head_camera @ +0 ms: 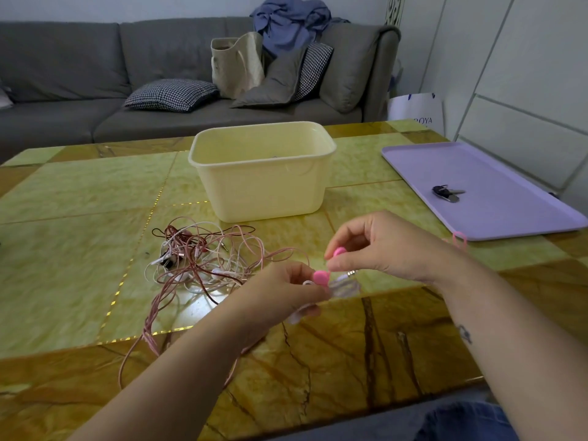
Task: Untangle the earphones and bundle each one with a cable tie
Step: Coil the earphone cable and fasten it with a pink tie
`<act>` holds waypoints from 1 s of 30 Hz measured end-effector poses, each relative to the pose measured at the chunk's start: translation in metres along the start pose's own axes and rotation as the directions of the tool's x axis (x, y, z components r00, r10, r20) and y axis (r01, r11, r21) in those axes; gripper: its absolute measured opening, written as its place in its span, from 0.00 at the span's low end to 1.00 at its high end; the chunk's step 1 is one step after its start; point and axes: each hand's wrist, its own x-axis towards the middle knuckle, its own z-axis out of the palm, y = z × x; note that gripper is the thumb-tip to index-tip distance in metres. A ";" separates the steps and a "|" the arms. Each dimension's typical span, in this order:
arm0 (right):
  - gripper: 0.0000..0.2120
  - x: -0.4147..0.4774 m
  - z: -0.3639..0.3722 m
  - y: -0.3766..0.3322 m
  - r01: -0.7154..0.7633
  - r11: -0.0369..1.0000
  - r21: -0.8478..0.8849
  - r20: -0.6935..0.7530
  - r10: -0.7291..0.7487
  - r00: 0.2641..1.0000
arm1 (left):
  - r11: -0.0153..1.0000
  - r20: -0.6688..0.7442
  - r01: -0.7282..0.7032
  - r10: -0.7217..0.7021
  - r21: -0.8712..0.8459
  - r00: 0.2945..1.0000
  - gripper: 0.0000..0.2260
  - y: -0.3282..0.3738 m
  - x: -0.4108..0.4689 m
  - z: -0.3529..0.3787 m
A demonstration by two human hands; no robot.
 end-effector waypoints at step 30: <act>0.11 0.009 0.026 0.006 0.077 0.886 0.456 -0.110 -0.029 0.994 | 0.730 0.086 0.018 0.057 -0.683 0.995 0.12 0.010 0.002 -0.021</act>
